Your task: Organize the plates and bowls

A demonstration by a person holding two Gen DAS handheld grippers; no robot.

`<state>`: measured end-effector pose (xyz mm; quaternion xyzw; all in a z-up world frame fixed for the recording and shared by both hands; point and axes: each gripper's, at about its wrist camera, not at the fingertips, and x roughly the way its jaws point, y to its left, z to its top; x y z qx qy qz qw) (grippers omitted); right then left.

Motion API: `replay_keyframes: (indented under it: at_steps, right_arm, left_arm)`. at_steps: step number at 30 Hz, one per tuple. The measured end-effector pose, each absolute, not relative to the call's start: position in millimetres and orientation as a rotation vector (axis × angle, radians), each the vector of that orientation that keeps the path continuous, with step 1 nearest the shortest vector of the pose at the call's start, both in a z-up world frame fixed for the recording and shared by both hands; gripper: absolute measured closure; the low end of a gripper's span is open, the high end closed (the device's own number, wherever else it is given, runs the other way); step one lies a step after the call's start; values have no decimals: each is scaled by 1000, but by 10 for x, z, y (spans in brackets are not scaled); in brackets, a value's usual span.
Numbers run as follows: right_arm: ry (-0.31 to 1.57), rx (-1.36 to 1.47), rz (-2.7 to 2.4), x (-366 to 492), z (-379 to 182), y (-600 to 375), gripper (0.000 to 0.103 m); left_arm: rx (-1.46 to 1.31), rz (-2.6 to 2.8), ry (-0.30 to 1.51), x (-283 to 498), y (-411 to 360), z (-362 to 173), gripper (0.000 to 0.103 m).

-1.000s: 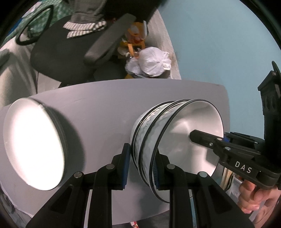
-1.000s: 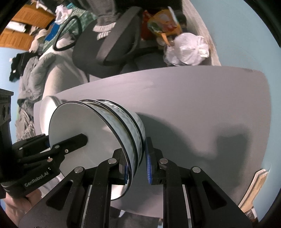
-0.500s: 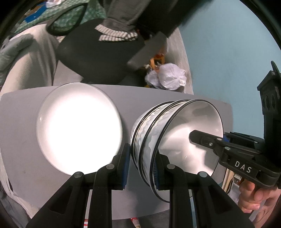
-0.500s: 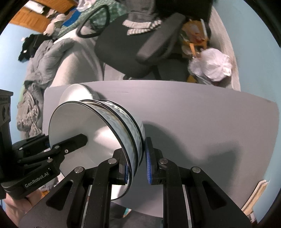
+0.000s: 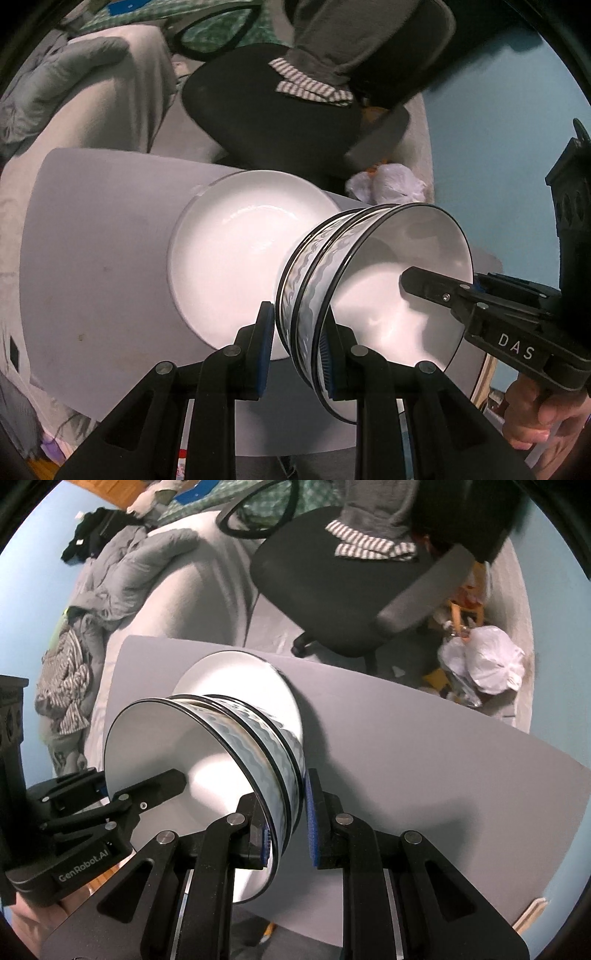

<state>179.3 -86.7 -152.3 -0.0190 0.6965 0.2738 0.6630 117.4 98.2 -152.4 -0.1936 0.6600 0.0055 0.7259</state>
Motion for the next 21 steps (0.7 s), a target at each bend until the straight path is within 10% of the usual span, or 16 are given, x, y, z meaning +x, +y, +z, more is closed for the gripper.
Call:
replay_keyframes:
  at_steps: [21]
  right_arm:
    - [1663,-134,656,1947,-1906,-230,87]
  left_arm:
    - [-509,90,1526,1364,1388,-1970,81]
